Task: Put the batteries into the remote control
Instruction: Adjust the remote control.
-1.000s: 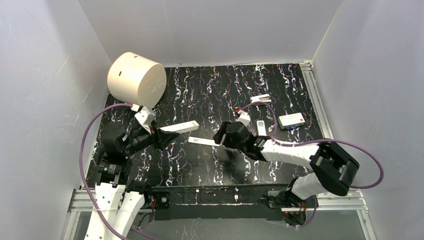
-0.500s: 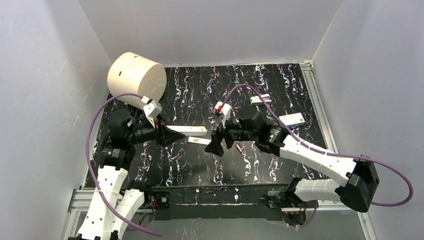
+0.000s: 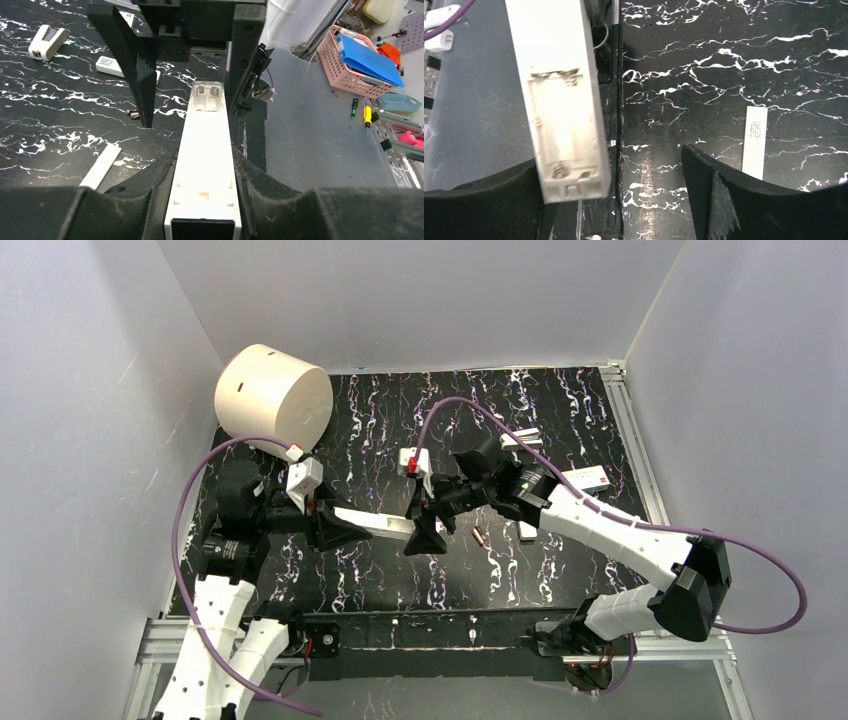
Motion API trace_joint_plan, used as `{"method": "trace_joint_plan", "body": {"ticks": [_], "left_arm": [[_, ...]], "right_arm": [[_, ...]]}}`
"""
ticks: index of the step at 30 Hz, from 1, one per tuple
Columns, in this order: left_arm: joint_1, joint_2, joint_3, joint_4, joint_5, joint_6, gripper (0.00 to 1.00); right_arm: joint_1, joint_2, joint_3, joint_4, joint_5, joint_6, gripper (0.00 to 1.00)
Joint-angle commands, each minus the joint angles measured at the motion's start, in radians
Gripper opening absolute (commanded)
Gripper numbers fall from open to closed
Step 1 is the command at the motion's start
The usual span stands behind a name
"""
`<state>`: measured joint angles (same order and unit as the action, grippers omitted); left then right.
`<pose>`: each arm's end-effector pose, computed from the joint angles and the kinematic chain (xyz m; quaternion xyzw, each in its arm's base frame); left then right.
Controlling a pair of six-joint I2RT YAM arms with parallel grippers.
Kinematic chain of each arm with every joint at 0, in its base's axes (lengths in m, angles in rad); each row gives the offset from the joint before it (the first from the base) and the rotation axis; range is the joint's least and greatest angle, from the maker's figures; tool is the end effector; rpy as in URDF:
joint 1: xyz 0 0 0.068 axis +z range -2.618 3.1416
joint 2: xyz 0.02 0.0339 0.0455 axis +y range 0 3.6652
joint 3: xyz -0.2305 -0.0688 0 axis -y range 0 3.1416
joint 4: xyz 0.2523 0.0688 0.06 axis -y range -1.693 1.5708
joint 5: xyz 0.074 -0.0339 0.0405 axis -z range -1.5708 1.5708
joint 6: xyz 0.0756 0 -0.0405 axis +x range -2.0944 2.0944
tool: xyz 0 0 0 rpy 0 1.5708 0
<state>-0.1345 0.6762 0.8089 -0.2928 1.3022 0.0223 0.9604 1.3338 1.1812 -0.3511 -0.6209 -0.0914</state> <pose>0.1639 -0.0957 0.3356 0.4391 0.5730 -0.4896 0.4890 0.1606 0.3063 0.2931 -0.5459 0.6311 0.4424 0.3286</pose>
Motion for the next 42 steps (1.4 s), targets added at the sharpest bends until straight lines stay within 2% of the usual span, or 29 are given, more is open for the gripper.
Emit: {"method": "trace_joint_plan", "body": {"ticks": [1,7,12,18,19,20,22,25,27,31,36,38,40,42], "left_arm": [[-0.004,-0.015,0.005,-0.005,0.098,0.021,0.0],[-0.003,-0.013,0.008,-0.012,0.014,0.018,0.0],[-0.004,0.006,0.025,-0.012,0.033,0.008,0.0],[-0.004,0.007,0.035,-0.014,0.041,-0.008,0.03],[-0.004,0.006,0.036,-0.014,0.03,-0.015,0.08],[-0.004,0.004,0.038,-0.013,-0.002,-0.046,0.17],[-0.004,0.001,0.046,-0.013,-0.102,-0.113,0.43],[-0.003,0.0,0.066,-0.014,-0.189,-0.182,0.61],[-0.004,0.007,0.073,0.028,-0.23,-0.282,0.69],[-0.003,0.051,0.069,0.192,-0.3,-0.578,0.71],[-0.004,0.06,-0.027,0.472,-0.447,-0.993,0.72],[-0.005,0.035,-0.078,0.586,-0.494,-1.061,0.72],[-0.007,-0.011,-0.117,0.639,-0.549,-1.073,0.74],[-0.008,-0.055,-0.144,0.656,-0.604,-1.06,0.74]], "right_arm": [[0.003,0.028,0.086,-0.027,-0.121,-0.036,0.85],[0.014,-0.008,0.064,0.033,-0.216,-0.018,0.71],[0.015,-0.033,0.059,0.067,-0.258,-0.017,0.46],[0.015,-0.02,0.075,0.067,-0.248,-0.005,0.26],[0.014,-0.018,0.075,0.072,-0.24,0.001,0.2],[0.014,-0.018,0.074,0.083,-0.225,0.01,0.17],[0.014,-0.022,0.066,0.108,-0.191,0.033,0.09],[0.014,-0.055,0.029,0.187,-0.083,0.081,0.07],[0.014,-0.088,-0.011,0.275,0.022,0.16,0.08],[0.028,-0.133,-0.061,0.401,0.223,0.24,0.09],[0.098,-0.151,-0.096,0.467,0.501,0.251,0.09],[0.125,-0.143,-0.102,0.484,0.603,0.257,0.09],[0.144,-0.128,-0.099,0.489,0.703,0.276,0.09],[0.157,-0.115,-0.096,0.495,0.739,0.289,0.09]]}}
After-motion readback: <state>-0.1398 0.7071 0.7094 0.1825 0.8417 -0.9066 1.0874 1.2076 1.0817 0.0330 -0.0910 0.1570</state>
